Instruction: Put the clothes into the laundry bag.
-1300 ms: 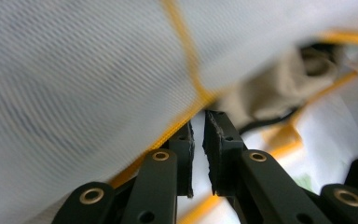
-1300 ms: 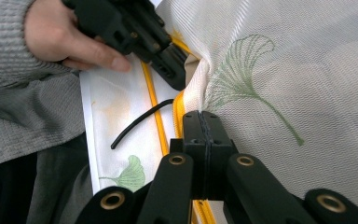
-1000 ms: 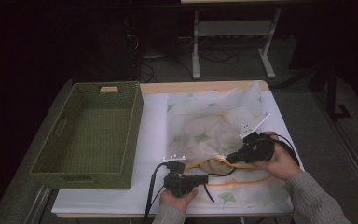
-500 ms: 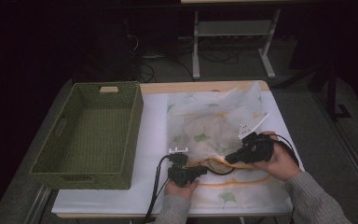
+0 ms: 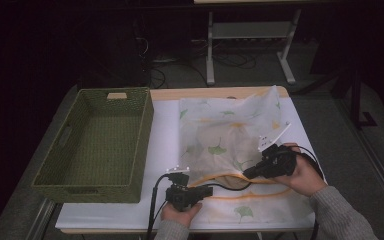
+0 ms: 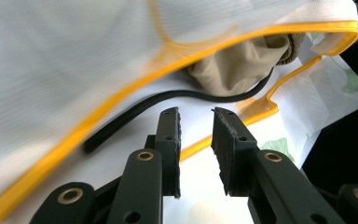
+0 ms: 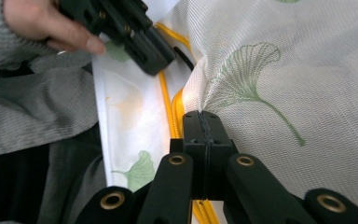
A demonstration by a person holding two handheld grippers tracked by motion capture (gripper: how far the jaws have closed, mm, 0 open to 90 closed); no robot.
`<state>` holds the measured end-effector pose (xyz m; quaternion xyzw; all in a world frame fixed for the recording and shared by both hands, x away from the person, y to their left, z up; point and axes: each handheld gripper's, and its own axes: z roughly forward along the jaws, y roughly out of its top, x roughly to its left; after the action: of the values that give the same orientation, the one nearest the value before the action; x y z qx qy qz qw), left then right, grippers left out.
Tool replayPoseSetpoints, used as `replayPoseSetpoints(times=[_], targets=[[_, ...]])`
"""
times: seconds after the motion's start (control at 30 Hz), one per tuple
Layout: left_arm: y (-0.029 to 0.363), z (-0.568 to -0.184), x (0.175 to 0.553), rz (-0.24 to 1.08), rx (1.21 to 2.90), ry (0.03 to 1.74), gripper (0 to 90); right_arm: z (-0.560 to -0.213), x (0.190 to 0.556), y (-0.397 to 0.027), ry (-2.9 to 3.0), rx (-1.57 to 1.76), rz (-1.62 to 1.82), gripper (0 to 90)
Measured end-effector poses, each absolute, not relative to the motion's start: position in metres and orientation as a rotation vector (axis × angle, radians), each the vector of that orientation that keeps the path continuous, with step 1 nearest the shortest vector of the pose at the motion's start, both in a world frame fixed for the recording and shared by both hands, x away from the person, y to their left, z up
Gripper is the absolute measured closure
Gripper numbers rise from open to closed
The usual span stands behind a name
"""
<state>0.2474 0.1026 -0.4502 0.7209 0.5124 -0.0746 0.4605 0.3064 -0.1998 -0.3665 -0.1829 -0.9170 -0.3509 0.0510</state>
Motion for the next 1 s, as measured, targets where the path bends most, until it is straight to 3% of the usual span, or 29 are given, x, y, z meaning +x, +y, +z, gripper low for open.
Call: replayPoseSetpoints(times=[0.4,1.0], targets=[[0.14,-0.45,0.235,-0.162,1.742,1.307,69.2,-0.365,0.305,-0.199,-2.762,-0.505,-1.036,88.6],[0.153,-0.451,0.229,-0.164,1.746,1.307,63.7,-0.358,0.303,-0.176,-2.774,-0.507,-1.112,75.7]])
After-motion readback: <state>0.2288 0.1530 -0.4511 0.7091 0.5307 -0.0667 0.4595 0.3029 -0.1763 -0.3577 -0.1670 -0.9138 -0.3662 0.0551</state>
